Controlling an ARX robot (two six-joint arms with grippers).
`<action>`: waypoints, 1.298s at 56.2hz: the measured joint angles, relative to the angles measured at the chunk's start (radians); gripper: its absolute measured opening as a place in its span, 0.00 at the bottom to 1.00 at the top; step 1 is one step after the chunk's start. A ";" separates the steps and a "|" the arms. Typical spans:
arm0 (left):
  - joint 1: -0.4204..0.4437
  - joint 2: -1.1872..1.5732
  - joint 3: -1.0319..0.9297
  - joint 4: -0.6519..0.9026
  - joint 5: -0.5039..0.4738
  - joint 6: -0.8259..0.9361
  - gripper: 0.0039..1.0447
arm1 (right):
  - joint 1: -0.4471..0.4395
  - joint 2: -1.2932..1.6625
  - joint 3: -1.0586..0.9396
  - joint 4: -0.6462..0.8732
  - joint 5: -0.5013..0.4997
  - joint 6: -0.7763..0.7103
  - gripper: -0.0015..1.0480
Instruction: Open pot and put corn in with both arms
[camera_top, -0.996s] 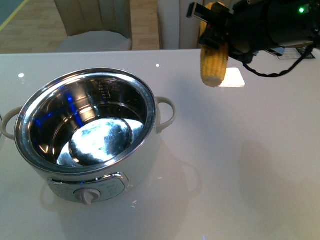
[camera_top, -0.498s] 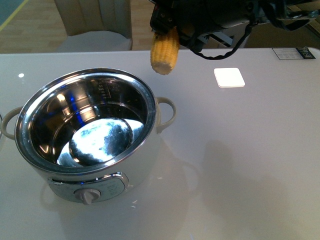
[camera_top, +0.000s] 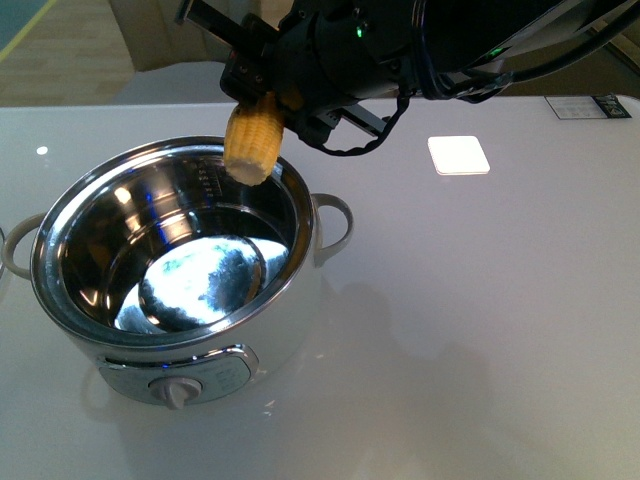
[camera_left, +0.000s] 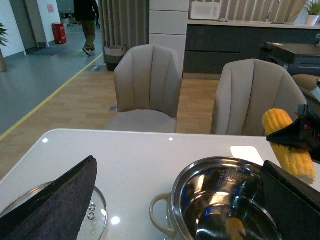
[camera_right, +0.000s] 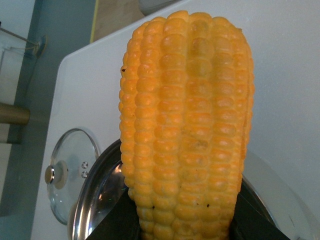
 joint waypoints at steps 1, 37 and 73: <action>0.000 0.000 0.000 0.000 0.000 0.000 0.93 | 0.002 0.007 0.008 -0.005 -0.001 0.003 0.22; 0.000 0.000 0.000 0.000 0.000 0.000 0.93 | 0.069 0.022 -0.126 0.044 -0.125 0.127 0.22; 0.000 0.000 0.000 0.000 0.000 0.000 0.93 | 0.098 0.005 -0.151 0.012 -0.195 0.148 0.22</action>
